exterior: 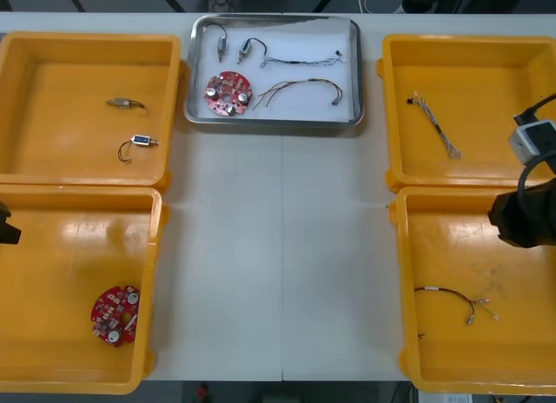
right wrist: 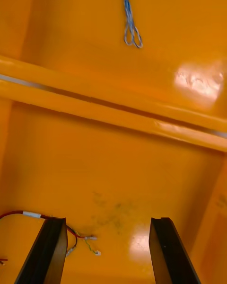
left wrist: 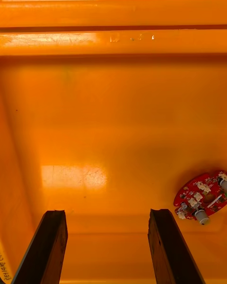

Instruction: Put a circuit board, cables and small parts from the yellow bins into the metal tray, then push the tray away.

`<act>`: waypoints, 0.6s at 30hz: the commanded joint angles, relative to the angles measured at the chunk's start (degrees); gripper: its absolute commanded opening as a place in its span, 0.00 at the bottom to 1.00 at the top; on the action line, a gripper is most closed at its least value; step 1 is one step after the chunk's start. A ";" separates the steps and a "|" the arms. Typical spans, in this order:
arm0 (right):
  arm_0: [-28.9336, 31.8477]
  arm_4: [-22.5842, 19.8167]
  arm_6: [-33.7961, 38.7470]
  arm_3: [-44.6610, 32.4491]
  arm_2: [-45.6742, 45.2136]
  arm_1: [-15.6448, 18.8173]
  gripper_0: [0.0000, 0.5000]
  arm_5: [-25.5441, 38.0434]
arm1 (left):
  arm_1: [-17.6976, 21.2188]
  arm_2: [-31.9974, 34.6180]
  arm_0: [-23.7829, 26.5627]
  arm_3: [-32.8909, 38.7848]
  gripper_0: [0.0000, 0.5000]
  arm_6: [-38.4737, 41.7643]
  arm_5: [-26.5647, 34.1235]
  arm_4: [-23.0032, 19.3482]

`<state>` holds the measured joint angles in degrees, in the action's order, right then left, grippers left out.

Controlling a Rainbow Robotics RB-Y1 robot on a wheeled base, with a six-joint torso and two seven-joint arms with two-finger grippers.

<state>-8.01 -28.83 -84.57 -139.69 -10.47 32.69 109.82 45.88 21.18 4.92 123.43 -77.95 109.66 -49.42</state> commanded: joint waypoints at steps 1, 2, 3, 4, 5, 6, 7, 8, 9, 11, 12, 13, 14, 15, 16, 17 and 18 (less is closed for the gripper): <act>4.41 -2.55 3.62 -2.08 -6.75 2.02 1.00 0.18 | 2.28 1.41 -0.70 1.37 1.00 -4.93 0.34 -0.15; 5.20 -2.73 3.80 -2.08 -7.63 2.02 1.00 0.18 | 2.28 1.41 -0.70 1.37 1.00 -4.93 0.34 -0.15; 5.46 -2.82 3.89 -2.08 -7.98 2.02 1.00 0.18 | 2.28 1.41 -0.70 1.37 1.00 -4.93 0.34 -0.15; 5.90 -2.90 4.15 -1.99 -8.60 2.02 1.00 0.18 | 2.28 1.41 -0.70 1.37 1.00 -4.93 0.34 -0.15; 6.52 -3.08 4.50 -1.82 -9.22 2.02 1.00 0.18 | 2.28 1.41 -0.70 1.37 1.00 -4.93 0.34 -0.15; 6.69 -3.08 4.68 -1.73 -9.39 1.94 1.00 0.18 | 2.28 1.41 -0.70 1.37 1.00 -4.93 0.34 -0.15; 7.13 -3.25 4.94 -1.29 -9.83 1.85 1.00 0.18 | 2.28 1.41 -0.70 1.37 1.00 -4.93 0.34 -0.15; 7.31 -3.52 5.20 -0.67 -10.27 1.58 1.00 0.18 | 2.28 1.41 -0.70 1.37 1.00 -4.93 0.34 -0.15; 7.40 -3.52 5.29 -0.41 -10.45 1.41 1.00 0.18 | 2.28 1.41 -0.70 1.37 1.00 -4.93 0.34 -0.15; 7.75 -3.78 5.82 0.82 -10.71 0.79 1.00 0.18 | 2.28 1.41 -0.70 1.37 1.00 -4.93 0.34 -0.15; 7.75 -3.78 5.91 1.09 -10.80 0.53 1.00 0.18 | 2.28 1.41 -0.70 1.37 1.00 -4.93 0.34 -0.15; 7.75 -4.05 6.17 1.44 -11.06 -0.17 1.00 0.18 | 2.28 1.41 -0.70 1.37 1.00 -4.93 0.34 -0.15; 7.75 -4.13 6.35 1.70 -11.15 -0.79 1.00 0.18 | 2.28 1.41 -0.70 1.37 1.00 -4.93 0.34 -0.15; 7.66 -4.22 6.61 1.79 -11.15 -1.05 1.00 0.18 | 2.28 1.41 -0.70 1.37 1.00 -4.93 0.34 -0.15; 7.66 -4.22 6.79 1.79 -11.15 -1.23 1.00 0.18 | 2.28 1.41 -0.70 1.37 1.00 -4.93 0.34 -0.15; 7.75 -4.40 7.05 1.79 -11.06 -1.40 1.00 0.18 | 2.28 1.41 -0.70 1.37 1.00 -4.93 0.34 -0.15; 7.75 -4.57 7.31 1.79 -10.97 -1.40 1.00 0.18 | 2.28 1.41 -0.70 1.37 1.00 -4.93 0.34 -0.15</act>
<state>-1.22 -32.62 -80.52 -137.48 -19.68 32.07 109.82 45.88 21.18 4.92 123.43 -77.95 109.66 -49.42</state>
